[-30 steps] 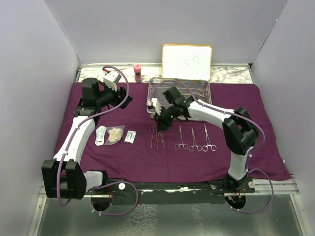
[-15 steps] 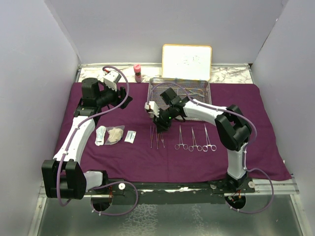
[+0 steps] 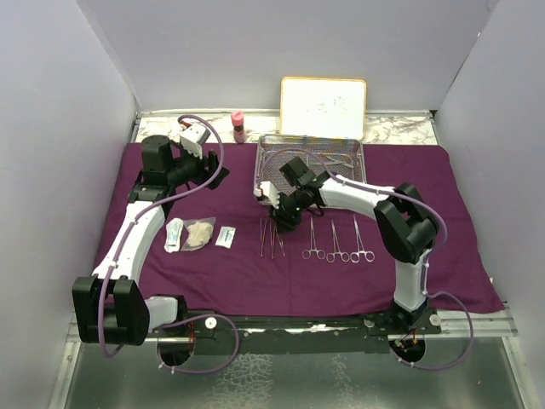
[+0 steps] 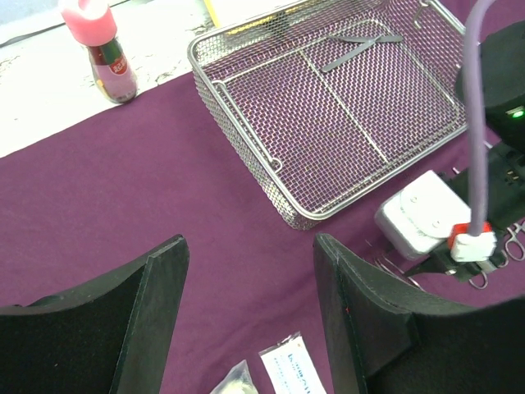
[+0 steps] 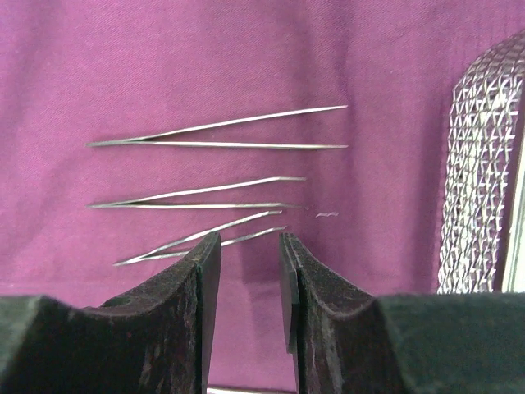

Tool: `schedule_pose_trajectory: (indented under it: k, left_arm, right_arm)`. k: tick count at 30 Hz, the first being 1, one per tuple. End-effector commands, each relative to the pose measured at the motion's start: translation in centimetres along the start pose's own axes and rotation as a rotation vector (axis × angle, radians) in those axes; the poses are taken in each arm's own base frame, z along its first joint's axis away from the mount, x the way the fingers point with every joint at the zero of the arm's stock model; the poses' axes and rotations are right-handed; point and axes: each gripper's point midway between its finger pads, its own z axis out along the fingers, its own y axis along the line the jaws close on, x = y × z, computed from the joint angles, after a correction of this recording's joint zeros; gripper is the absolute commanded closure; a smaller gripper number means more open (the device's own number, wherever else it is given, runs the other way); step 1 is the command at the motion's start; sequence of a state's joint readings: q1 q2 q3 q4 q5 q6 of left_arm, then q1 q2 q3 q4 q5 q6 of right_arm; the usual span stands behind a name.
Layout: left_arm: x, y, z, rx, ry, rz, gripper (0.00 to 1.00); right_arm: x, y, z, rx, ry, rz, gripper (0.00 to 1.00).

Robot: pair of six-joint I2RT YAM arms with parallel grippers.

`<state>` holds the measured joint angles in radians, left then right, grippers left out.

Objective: Open and lay out the surgical kit
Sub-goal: Adjust the medical item in the surgical kit.

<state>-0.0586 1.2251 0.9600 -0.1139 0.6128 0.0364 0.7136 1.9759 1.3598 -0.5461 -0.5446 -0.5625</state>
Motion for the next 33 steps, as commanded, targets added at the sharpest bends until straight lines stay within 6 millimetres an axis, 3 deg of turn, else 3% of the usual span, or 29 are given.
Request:
schedule_pose_trajectory:
  k: [1,10,21,26,33]
  left_arm:
    - [0.8,-1.5,0.5,0.074,0.031,0.068,0.35]
    - [6.1,-7.9,2.2,0.307,0.208,0.323,0.37]
    - [11.6,-14.3,4.4,0.492,0.355,0.653,0.33]
    - [13.8,-16.4,5.7,0.544,0.397,0.781,0.32]
    - [15.7,-17.9,7.5,0.568,0.43,0.919,0.32]
  right_arm:
    - [-2.3,0.8,-3.2,0.058,-0.06,-0.045,0.66]
    - [-1.6,0.1,-10.3,0.204,-0.153,0.095,0.67]
    - [4.1,-4.3,-21.2,0.482,-0.339,0.312,0.66]
    - [5.2,-4.9,-23.4,0.542,-0.376,0.332,0.66]
    - [5.8,-4.8,-23.2,0.513,-0.392,0.354,0.66]
